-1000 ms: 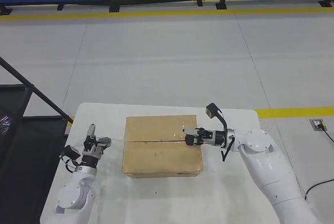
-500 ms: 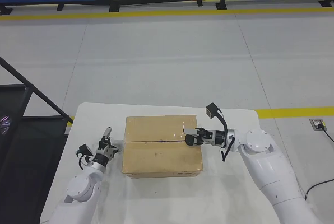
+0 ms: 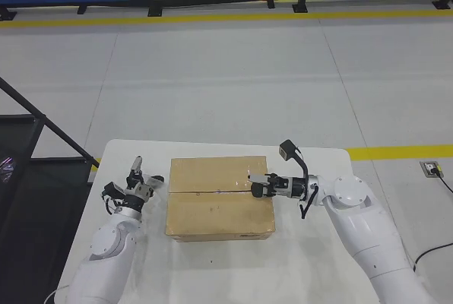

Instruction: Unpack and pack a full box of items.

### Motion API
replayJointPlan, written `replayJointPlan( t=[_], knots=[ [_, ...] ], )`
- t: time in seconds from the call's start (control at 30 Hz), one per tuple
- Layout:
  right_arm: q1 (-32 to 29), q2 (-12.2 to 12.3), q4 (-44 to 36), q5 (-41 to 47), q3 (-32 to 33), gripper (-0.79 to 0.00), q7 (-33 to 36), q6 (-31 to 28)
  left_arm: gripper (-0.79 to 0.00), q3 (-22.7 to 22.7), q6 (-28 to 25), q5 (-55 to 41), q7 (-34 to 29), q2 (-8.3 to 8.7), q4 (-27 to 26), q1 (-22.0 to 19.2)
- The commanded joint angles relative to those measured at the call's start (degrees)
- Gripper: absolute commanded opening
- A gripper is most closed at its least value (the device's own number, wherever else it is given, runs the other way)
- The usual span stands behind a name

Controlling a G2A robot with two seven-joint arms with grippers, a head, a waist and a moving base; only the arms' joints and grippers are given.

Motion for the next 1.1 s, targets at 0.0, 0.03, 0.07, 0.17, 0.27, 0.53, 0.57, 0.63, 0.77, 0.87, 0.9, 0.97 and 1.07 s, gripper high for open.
replayJointPlan(
  t=[0.0,0.03,0.07,0.17,0.27,0.53,0.57,0.63,0.77,0.87,0.9,0.97,1.07],
  knots=[
    [0.0,0.0,0.0,0.0,0.0,0.000,0.0,0.0,0.000,-1.2,-1.6,0.2,0.7,0.17,-3.1,2.1],
    [0.0,0.0,0.0,0.0,0.0,0.000,0.0,0.0,0.000,-1.9,-2.3,0.5,1.3,0.25,-4.7,3.2],
    [0.0,0.0,0.0,0.0,0.0,0.000,0.0,0.0,0.000,-2.4,-2.9,1.1,1.9,0.33,-6.4,4.3],
    [0.0,0.0,0.0,0.0,0.0,0.000,0.0,0.0,0.000,-3.6,-3.9,2.9,3.8,0.48,-11.0,7.3],
    [0.0,0.0,0.0,0.0,0.0,0.000,0.0,0.0,0.000,-4.3,-4.5,5.1,5.7,0.55,-15.1,9.9],
    [0.0,0.0,0.0,0.0,0.0,0.000,0.0,0.0,0.000,-5.4,-6.8,11.0,12.4,0.33,-24.1,15.8],
    [0.0,0.0,0.0,0.0,0.0,0.000,0.0,0.0,0.000,-5.5,-6.8,11.6,13.0,0.30,-25.2,16.3],
    [0.0,0.0,0.0,0.0,0.0,0.000,0.0,0.0,0.000,-5.6,-7.1,13.3,14.3,0.22,-27.2,17.4],
    [0.0,0.0,0.0,0.0,0.0,0.000,0.0,0.0,0.000,-5.8,-6.4,14.7,15.7,0.07,-30.4,18.9],
    [0.0,0.0,0.0,0.0,0.0,0.000,0.0,0.0,0.000,-5.9,-5.5,15.9,15.8,0.03,-31.3,19.1],
    [0.0,0.0,0.0,0.0,0.0,0.000,0.0,0.0,0.000,-5.9,-5.0,16.4,15.8,0.00,-31.4,19.0],
    [0.0,0.0,0.0,0.0,0.0,0.000,0.0,0.0,0.000,-5.7,-4.3,16.8,15.6,-0.05,-31.3,18.6],
    [0.0,0.0,0.0,0.0,0.0,0.000,0.0,0.0,0.000,-5.4,-3.5,18.0,15.3,-0.14,-31.0,17.9]
  ],
)
